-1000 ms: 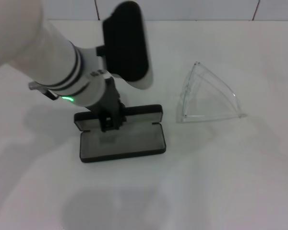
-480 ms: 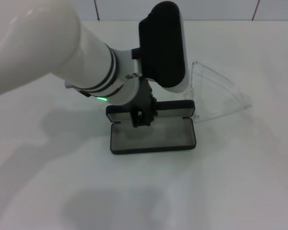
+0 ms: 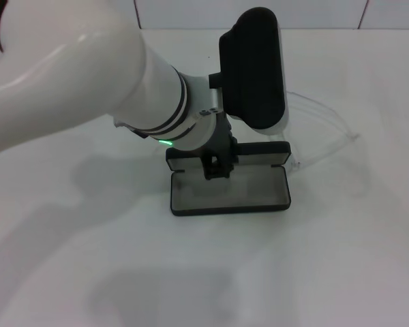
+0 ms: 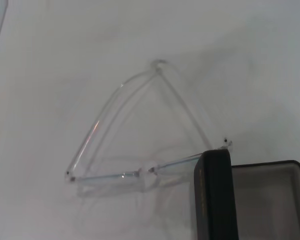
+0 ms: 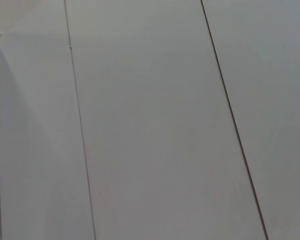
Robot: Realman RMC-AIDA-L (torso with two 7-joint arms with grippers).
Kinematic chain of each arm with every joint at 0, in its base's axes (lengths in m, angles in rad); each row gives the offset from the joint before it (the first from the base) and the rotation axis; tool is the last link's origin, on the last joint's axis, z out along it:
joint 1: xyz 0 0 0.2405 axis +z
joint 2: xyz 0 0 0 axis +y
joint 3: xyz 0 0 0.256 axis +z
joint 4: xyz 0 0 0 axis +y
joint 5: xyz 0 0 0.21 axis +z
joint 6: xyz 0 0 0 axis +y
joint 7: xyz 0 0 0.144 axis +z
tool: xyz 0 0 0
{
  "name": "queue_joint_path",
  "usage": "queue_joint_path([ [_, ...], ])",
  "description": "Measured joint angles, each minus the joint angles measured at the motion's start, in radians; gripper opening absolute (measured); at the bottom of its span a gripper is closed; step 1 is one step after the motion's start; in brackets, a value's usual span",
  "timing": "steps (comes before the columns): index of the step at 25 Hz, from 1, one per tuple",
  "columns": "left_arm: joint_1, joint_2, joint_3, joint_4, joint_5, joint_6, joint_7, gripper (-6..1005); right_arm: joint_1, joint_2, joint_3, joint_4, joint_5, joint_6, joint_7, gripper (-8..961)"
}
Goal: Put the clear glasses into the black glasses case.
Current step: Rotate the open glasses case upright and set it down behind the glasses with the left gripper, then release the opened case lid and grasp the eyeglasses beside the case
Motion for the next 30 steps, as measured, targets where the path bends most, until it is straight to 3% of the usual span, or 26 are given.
queue_joint_path([
  [17, 0.004, 0.001, 0.028, -0.01, -0.004, -0.04, -0.026, 279, 0.007, 0.0, 0.003, 0.009, 0.001, 0.007, -0.014, 872],
  [24, 0.005, 0.003, 0.058, 0.004, -0.018, -0.017, -0.016, 402, 0.0, 0.0, 0.003, 0.01, 0.001, 0.007, -0.014, 871],
  [30, 0.011, 0.006, 0.036, 0.086, -0.022, 0.017, -0.016, 483, -0.004, 0.0, -0.003, 0.007, -0.008, 0.006, -0.014, 870],
])
